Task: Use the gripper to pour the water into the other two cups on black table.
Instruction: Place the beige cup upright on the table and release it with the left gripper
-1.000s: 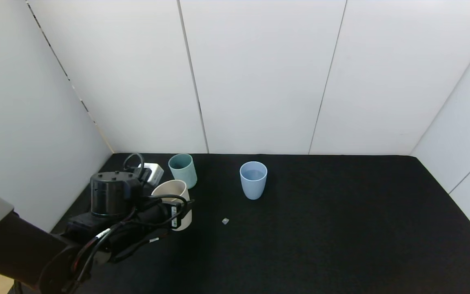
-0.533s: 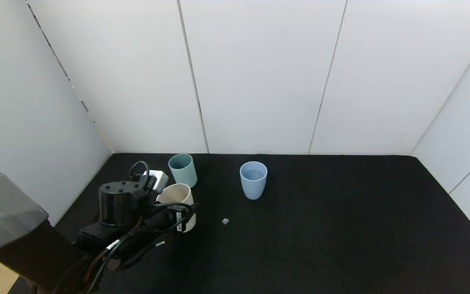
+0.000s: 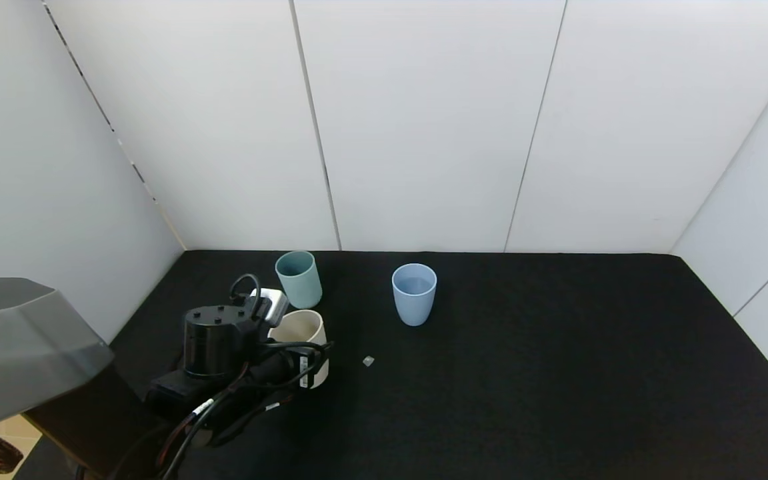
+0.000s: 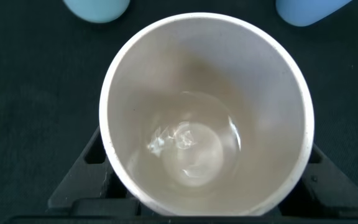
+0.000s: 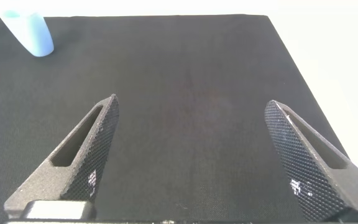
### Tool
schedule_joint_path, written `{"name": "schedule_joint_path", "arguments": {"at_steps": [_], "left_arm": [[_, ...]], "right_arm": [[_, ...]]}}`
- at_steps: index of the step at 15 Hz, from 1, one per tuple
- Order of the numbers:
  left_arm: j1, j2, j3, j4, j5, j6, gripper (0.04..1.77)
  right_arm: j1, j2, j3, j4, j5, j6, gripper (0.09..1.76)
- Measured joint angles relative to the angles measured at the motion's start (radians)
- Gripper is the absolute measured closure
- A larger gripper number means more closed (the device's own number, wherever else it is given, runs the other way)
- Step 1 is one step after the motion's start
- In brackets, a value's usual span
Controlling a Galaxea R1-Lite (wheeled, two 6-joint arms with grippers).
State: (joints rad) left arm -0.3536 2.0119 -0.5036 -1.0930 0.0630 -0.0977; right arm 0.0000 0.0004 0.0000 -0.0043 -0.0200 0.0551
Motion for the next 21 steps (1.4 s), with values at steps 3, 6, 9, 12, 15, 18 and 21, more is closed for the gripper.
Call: {"name": "schedule_joint_path", "arguments": {"at_steps": [3,6,9,12,15,18,21], "left_arm": [[-0.008,0.027,0.006,-0.036,0.0,0.002,0.56],[-0.011,0.045,0.006,-0.038,0.001,0.005,0.56],[-0.011,0.059,0.005,-0.052,0.001,0.013,0.56],[-0.01,0.064,0.008,-0.055,0.0,0.019,0.44],[-0.011,0.066,0.011,-0.056,-0.001,0.019,0.33],[-0.012,0.062,0.016,-0.056,-0.001,0.019,0.26],[-0.018,0.039,0.027,-0.055,-0.001,0.019,0.21]], "right_arm": [[0.0,0.0,0.0,0.0,0.0,0.0,0.14],[0.0,0.0,0.0,0.0,0.0,0.0,0.14],[0.0,0.0,0.0,0.0,0.0,0.0,0.14],[0.0,0.0,0.0,0.0,0.0,0.0,0.14],[0.0,0.0,0.0,0.0,0.0,0.0,0.14],[0.0,0.0,0.0,0.0,0.0,0.0,0.14],[0.0,0.0,0.0,0.0,0.0,0.0,0.14]]}}
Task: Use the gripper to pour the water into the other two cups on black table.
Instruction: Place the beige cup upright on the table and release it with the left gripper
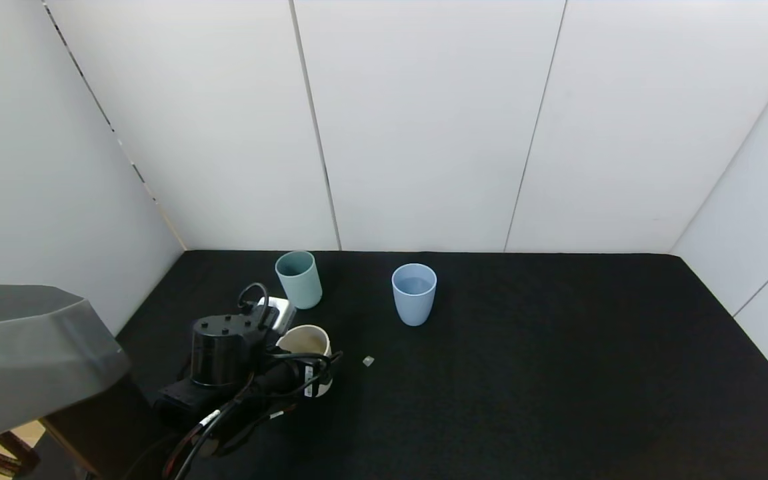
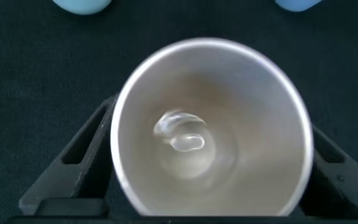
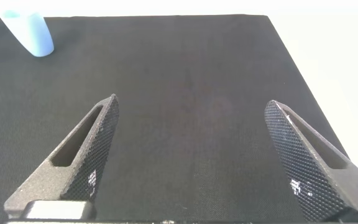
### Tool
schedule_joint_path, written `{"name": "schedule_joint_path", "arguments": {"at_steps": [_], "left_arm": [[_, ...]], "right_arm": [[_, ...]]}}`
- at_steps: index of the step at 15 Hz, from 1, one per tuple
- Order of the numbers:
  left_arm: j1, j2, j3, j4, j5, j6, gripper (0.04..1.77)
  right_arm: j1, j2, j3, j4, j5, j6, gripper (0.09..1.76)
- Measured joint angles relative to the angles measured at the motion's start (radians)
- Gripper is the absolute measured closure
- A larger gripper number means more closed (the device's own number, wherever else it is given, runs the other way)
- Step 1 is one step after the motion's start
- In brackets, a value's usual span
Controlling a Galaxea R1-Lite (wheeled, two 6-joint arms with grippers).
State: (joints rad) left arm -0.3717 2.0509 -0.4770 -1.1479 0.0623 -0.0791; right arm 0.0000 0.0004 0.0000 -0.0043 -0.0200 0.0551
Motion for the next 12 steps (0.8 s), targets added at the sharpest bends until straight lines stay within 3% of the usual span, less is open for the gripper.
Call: {"name": "schedule_joint_path", "arguments": {"at_steps": [12], "left_arm": [[-0.007,-0.251,0.092,0.025,0.0,-0.001,0.12]], "right_arm": [[0.0,0.0,0.0,0.0,0.0,0.0,0.14]]}}
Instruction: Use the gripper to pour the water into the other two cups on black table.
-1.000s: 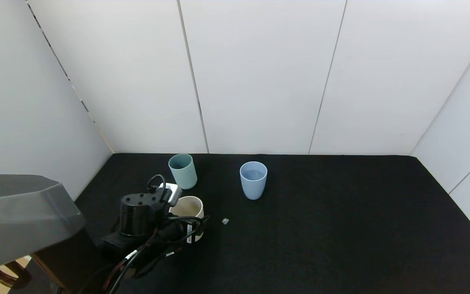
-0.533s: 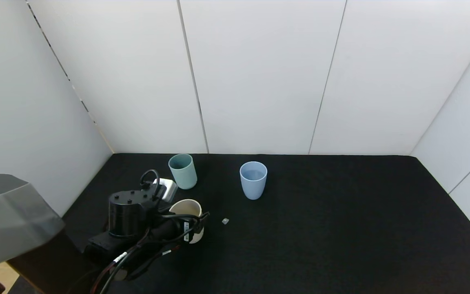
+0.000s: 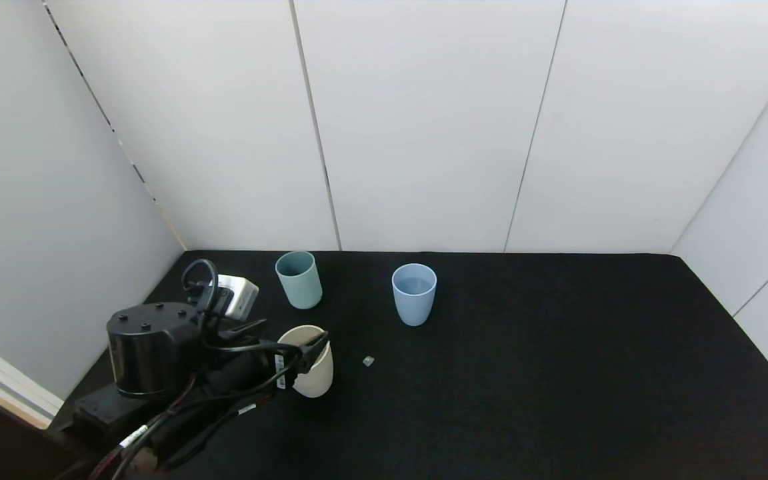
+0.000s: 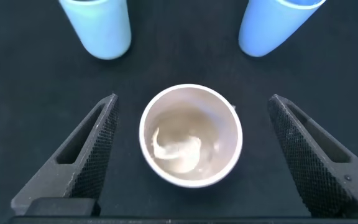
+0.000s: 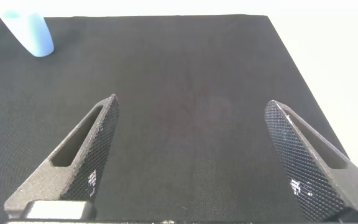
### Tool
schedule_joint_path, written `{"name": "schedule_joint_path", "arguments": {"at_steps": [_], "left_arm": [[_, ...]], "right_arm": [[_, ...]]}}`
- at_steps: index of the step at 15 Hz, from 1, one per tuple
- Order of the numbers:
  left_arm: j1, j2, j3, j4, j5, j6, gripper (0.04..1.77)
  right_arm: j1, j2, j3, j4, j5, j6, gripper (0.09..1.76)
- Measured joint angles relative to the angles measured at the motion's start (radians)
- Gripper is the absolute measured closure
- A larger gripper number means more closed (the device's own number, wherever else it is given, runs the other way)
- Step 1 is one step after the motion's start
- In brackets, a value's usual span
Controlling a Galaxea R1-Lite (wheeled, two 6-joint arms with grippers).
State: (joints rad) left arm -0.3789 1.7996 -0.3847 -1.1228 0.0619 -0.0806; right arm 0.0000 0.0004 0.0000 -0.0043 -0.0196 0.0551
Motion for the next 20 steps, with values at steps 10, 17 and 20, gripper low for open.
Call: {"name": "schedule_joint_path", "arguments": {"at_steps": [10,17,20], "left_arm": [[0.003,-0.475,0.092,0.331,0.024,-0.006,0.11],[0.095,-0.889,0.189,0.566,0.049,0.001,0.1],[0.206,-1.049,0.227,0.633,-0.012,0.016,0.1]], "right_arm": [[0.0,0.0,0.0,0.0,0.0,0.0,0.14],[0.0,0.0,0.0,0.0,0.0,0.0,0.14],[0.0,0.0,0.0,0.0,0.0,0.0,0.14]]}}
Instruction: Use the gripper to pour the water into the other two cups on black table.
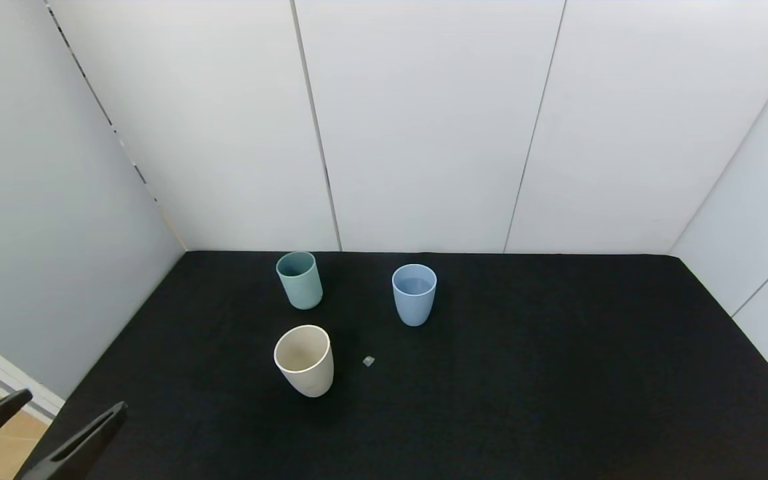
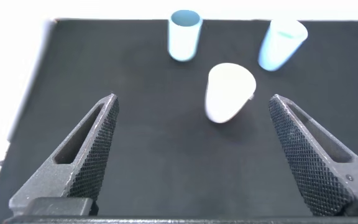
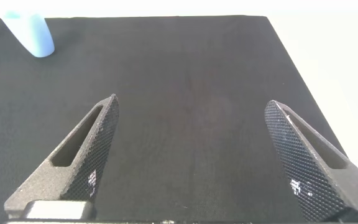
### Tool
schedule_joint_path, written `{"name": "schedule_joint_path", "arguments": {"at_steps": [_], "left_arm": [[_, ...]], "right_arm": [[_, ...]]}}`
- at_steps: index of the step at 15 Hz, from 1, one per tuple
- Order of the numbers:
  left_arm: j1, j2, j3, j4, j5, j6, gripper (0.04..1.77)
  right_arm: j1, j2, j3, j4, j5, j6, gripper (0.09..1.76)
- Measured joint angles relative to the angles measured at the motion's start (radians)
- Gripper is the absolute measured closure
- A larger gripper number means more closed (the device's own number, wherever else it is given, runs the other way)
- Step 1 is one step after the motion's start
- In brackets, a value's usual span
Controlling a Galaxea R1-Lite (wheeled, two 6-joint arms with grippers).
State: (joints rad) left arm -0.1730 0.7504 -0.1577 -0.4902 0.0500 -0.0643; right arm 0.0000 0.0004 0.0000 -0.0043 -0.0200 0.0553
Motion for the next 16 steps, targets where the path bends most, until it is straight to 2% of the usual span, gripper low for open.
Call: {"name": "schedule_joint_path", "arguments": {"at_steps": [4,9,13,16], "left_arm": [[0.12,-0.201,0.056,0.086,-0.08,0.03,0.09],[0.229,-0.399,0.069,0.203,-0.146,0.034,0.09],[0.25,-0.469,0.084,0.215,-0.143,0.033,0.09],[0.233,-0.493,0.089,0.215,-0.132,0.036,0.09]], "right_arm": [[0.0,0.0,0.0,0.0,0.0,0.0,0.14],[0.0,0.0,0.0,0.0,0.0,0.0,0.14],[0.0,0.0,0.0,0.0,0.0,-0.001,0.14],[0.0,0.0,0.0,0.0,0.0,0.0,0.14]]}}
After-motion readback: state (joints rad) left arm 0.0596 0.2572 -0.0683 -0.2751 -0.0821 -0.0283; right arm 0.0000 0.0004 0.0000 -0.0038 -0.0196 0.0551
